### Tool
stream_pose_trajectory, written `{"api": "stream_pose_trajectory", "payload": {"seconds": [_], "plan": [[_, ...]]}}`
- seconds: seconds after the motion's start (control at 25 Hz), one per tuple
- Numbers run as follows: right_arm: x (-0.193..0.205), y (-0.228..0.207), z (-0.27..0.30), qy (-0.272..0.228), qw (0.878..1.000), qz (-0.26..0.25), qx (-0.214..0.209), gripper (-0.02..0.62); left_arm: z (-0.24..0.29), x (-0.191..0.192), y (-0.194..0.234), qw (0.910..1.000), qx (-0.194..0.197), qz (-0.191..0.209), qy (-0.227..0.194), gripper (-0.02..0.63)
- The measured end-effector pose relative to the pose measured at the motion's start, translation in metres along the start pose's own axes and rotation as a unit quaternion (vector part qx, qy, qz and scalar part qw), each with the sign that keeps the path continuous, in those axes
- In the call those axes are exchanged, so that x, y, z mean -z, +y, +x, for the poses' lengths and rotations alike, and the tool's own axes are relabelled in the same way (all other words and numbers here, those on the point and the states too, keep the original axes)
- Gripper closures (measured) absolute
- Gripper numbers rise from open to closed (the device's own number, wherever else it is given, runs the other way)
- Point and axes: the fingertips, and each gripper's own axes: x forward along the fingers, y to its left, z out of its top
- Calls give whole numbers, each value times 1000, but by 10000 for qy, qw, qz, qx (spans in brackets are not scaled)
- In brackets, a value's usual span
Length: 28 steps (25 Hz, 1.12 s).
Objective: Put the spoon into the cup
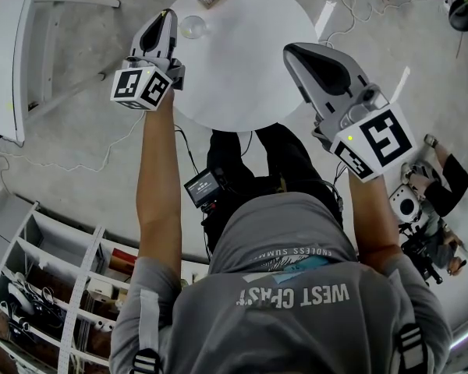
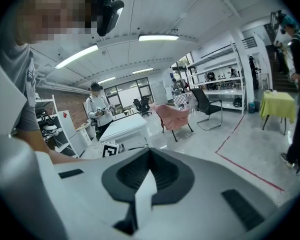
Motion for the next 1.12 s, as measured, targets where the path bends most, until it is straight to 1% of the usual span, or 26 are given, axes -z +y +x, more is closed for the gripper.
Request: {"api": "stream_pose_trajectory", "payload": {"seconds": [0.2,0.28,0.36,0.56,0.68,0.84,1.12], "plan": [[-1,1,0,-45,10000,-17,-9,594,-2,11,2,9998,23,-47,182,598],[-2,1,1,-64,10000,-30,-11,594,-3,12,3,9997,39,-51,238,581],[-4,2,1,-84,10000,-44,-13,594,-4,12,4,9996,42,-46,282,569],[-9,4,0,-156,9998,-90,-31,594,-9,6,0,9995,69,17,300,569],[-17,7,-4,-221,9996,-144,-42,594,-14,-5,-10,9994,152,107,282,569],[-28,12,-6,-345,9991,-241,-53,594,-24,-26,-27,9987,324,326,223,569],[-52,24,-21,-609,9970,-479,-37,594,-54,-75,-69,9955,621,720,5,569]]}}
